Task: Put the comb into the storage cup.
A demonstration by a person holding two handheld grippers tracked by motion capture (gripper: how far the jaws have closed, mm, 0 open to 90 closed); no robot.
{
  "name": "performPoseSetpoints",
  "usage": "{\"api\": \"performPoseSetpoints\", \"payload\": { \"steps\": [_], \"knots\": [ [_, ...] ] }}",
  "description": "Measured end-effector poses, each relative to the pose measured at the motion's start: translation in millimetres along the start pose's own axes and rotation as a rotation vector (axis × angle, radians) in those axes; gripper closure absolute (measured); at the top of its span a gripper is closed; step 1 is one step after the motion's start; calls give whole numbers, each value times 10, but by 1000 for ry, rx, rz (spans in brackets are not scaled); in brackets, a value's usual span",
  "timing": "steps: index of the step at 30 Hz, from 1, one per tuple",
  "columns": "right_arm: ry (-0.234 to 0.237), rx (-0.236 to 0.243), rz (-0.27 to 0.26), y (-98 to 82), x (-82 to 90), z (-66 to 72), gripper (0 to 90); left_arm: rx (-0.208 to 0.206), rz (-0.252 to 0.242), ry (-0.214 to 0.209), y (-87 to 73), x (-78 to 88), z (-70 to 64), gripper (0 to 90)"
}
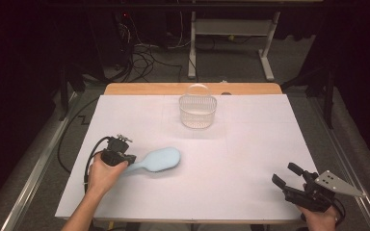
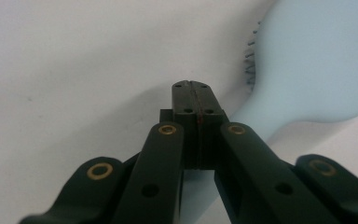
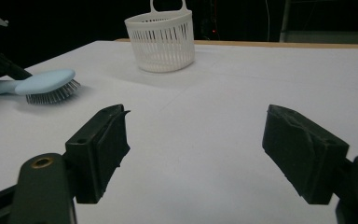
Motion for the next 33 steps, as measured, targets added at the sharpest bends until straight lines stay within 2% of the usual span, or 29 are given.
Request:
{"api": "performPoseSetpoints", "payload": {
  "steps": [33],
  "knots": [
    [2, 1, -2, 2, -5, -2, 225, 32, -45, -79, -170, 12, -227, 900]
  ]
}}
Point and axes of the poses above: each handheld gripper's, and its own axes: x roughly backward along the jaws, y roughly out of its top, z roughly to its left, the point moved 3 cm from there along -x, roughly forward along the jaws, and after that the axes turned 3 degrees about -y, right-handed, at the moved point
